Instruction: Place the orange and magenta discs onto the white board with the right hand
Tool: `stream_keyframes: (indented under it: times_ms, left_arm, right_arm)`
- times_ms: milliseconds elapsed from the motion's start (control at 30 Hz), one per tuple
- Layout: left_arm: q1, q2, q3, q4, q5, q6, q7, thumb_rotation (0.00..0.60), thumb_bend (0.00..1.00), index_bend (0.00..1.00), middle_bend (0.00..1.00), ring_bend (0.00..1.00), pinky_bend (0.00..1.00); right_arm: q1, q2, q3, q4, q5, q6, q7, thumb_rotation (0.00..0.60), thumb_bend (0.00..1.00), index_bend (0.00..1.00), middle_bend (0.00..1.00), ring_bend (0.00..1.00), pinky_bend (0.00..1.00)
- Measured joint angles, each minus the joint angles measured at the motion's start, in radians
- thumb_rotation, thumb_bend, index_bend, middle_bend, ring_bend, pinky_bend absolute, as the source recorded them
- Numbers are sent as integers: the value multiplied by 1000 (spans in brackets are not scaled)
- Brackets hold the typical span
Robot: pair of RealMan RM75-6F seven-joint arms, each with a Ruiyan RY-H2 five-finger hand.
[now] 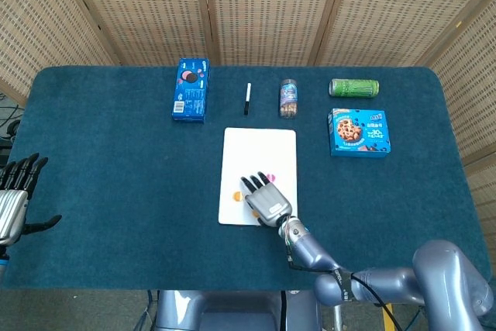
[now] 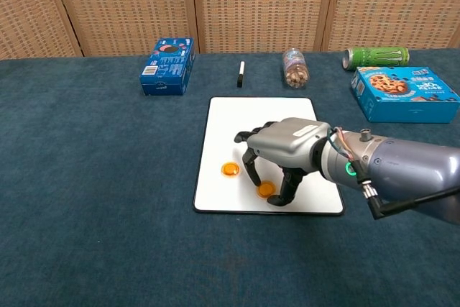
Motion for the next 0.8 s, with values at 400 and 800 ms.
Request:
stream_keyframes:
  times_ms: [400,800]
  left_arm:
    - [-1,1,-1,-1,-2,-1,-2,600,0,0,0,0,0]
    - [1,5,-1,-3,-2,2,-8,600,0,0,0,0,0]
  right_arm:
    - [7,-9,2,-3,14,6,-1,600,402,504,25,0,10]
    - [23,-26,11,-17,38,23,-22,600,402,504,25,0,10]
